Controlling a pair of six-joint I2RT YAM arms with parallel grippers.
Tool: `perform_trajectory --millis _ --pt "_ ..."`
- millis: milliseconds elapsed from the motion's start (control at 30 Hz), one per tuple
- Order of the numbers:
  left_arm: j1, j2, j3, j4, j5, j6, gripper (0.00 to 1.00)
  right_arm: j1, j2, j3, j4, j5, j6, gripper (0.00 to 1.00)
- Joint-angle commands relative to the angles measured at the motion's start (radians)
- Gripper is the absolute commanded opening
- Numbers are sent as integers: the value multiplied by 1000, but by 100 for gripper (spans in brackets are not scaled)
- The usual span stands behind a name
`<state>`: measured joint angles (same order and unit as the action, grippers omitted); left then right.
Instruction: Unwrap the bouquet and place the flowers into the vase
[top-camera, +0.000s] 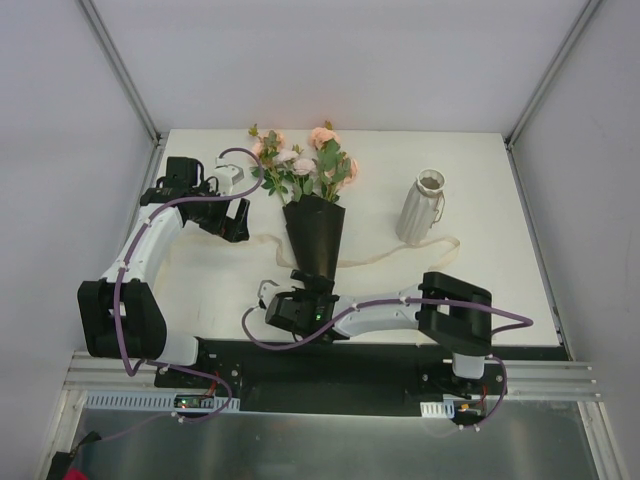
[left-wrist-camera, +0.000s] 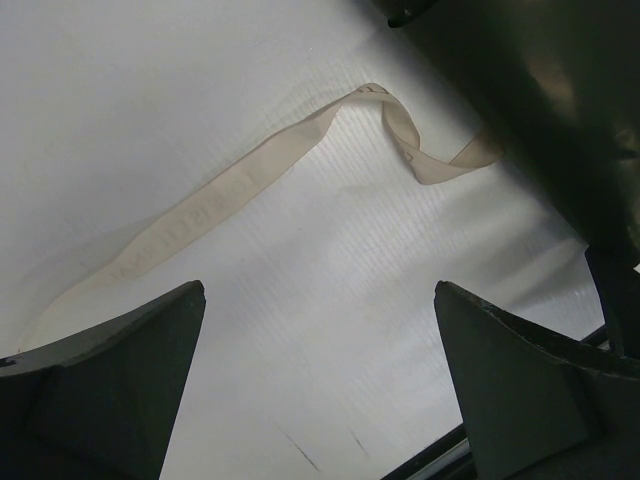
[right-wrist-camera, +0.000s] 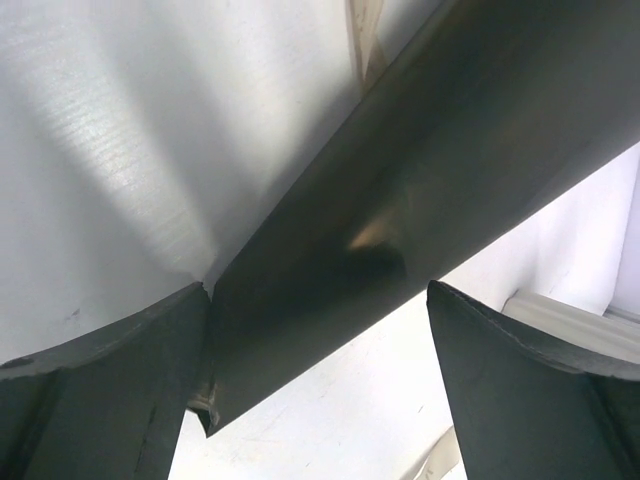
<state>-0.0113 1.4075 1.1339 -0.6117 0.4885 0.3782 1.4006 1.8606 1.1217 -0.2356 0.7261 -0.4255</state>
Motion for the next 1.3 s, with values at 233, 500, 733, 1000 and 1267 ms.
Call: perform_trajectory --millis 233,500,733,1000,1267 --pt "5 -25 20 -17 -5 13 99 35 -44 -77 314 249 -147 76" --pt "5 -42 10 -17 -5 5 99 32 -182 -137 508 355 -200 67" --pt "5 -59 12 -17 2 -2 99 34 -333 -177 489 415 -110 80" --pt "5 -61 21 -20 10 -2 99 51 -439 -203 199 408 226 99" --pt "5 -58 29 -23 19 -5 99 26 -345 -155 25 130 202 96"
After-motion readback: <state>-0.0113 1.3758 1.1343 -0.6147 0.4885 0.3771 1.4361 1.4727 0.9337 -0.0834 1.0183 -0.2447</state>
